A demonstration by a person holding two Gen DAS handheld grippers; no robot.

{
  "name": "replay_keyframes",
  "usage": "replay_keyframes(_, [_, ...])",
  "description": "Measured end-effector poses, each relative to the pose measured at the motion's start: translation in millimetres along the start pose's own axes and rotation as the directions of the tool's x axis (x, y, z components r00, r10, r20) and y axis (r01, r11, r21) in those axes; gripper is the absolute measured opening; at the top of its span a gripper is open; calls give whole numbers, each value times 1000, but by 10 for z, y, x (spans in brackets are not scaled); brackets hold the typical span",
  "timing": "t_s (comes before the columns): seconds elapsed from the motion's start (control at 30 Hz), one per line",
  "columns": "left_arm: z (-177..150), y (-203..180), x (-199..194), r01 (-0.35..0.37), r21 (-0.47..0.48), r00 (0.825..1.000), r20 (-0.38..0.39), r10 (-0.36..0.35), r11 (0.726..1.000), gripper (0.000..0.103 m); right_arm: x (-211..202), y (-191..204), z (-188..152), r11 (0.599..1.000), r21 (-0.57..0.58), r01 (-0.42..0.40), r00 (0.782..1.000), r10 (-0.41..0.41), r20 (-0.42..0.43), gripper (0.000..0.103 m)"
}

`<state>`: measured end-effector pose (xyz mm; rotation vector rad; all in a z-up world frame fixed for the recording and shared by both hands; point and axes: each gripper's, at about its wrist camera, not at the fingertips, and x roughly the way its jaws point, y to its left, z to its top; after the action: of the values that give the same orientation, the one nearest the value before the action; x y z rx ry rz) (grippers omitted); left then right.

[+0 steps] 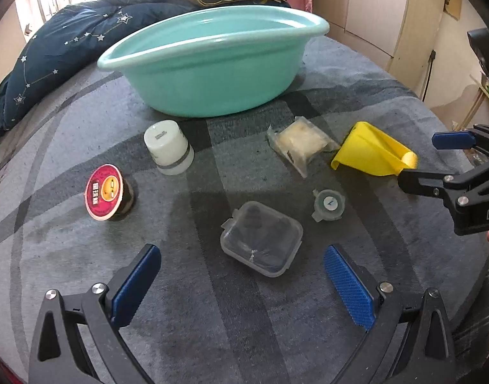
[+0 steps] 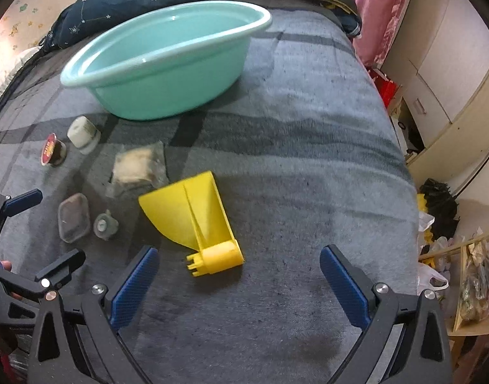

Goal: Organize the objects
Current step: 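Withdraw both tools from the basin toward the yellow scoop and clear box, then grasp the clear earplug box with the left tool while the right tool grasps the yellow scoop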

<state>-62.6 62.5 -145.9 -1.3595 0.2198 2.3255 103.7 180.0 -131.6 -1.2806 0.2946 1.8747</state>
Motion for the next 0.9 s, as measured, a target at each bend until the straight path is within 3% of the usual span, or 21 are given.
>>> replay_keyframes(0.47, [12,50,87,19,-14,1000,-7,-19,1000,103,107,29,-19,1000,-3,-15,1000,15,-25,100])
replay_keyframes(0.63, [19,42,64,39,-17,999,8,-39,999,103,74,62,-26,1000,-2,-18,1000,18,-23,87])
replay_keyframes(0.73, [29,20,72,47,-5,999,2,-47,999,101,59,79,-35,1000,4,-30,999,30,-25,85])
replay_keyframes(0.8, [43,-6,74,52,0,999,1,-52,999,91,46,93,-35,999,5,-46,999,46,-22,82])
replay_keyframes(0.83, [53,-24,79,52,3,999,2,-52,999,87,45,96,-35,999,6,-49,999,49,-21,74])
replay_keyframes(0.87, [66,-43,85,56,7,998,5,-56,998,76,43,97,-35,999,5,-52,998,52,-23,70])
replay_keyframes(0.9, [69,-50,77,59,10,998,9,-59,998,62,48,93,-35,999,5,-54,998,55,-26,57])
